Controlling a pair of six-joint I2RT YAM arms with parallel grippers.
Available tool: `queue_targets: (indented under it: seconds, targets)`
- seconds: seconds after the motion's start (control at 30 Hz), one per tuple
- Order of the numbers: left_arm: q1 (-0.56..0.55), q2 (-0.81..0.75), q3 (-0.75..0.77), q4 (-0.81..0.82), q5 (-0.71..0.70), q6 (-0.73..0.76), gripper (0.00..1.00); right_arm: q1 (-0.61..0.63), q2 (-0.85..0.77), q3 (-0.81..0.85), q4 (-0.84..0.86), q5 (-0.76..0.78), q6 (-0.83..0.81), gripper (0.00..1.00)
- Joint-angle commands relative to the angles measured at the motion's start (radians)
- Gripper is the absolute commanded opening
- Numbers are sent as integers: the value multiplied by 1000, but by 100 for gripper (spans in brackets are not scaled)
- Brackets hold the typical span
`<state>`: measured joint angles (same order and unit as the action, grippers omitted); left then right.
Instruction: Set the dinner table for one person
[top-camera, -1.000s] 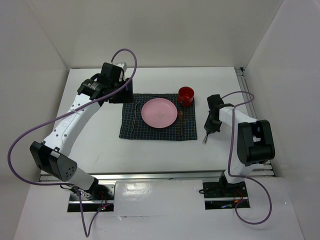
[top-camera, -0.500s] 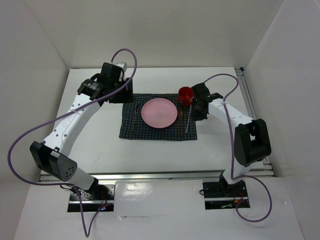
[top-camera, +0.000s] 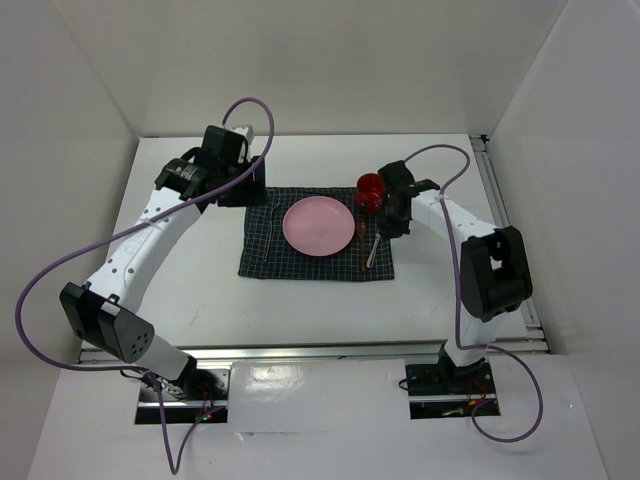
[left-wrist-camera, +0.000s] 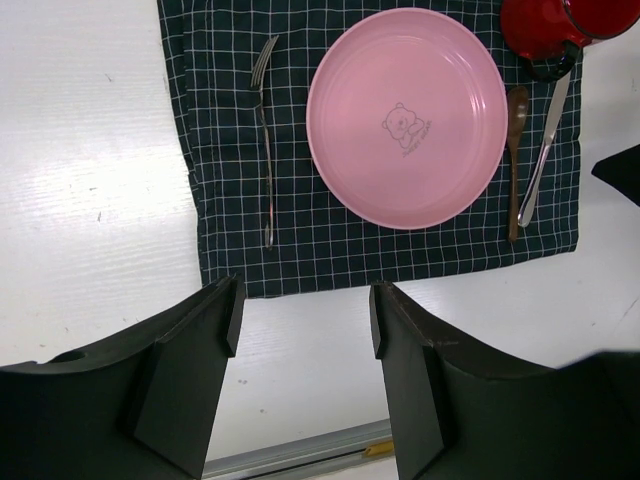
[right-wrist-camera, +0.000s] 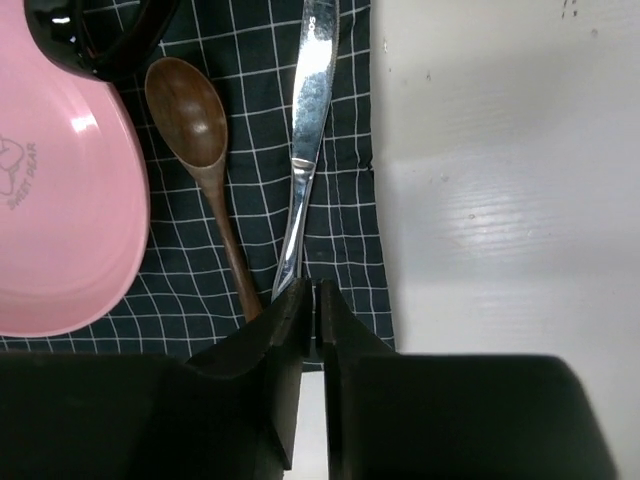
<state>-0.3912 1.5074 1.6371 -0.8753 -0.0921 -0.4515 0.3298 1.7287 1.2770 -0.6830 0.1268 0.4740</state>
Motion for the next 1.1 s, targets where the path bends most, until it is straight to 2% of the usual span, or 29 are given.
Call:
queue_targets:
  seconds: [0.0,0.03,0.1,0.13,0.23,0.27,0.47,0.6,1.07]
  targets:
    - [-1,-39,-11,9,-9,-1,70,9,14,48,-10,-13,12,19]
    - [-1,-39,-11,9,-9,-1,70,9,-3,33,-10,-13,24,25]
    - [-1,-39,-11,9,-9,-1,70,9,-47,19,-10,20,25,47]
    - [-1,-39,-11,9,-9,8,70,9,-66,4,-10,36,34,68]
    - [-1,-39,-11,18,9,8,70,0,-220,-62,14,111,58,94]
    - [-1,-50,-11,18,9,8,70,0,-257,-79,14,122,58,99]
    - [-1,-70,-20,45,29,8,70,-122,-454,-179,-16,212,139,100]
    - [-1,-81,-39,64,29,8,70,-161,-488,-179,-73,260,198,100]
    - [-1,-99,-29,64,29,17,70,-161,-554,-200,-96,289,180,99]
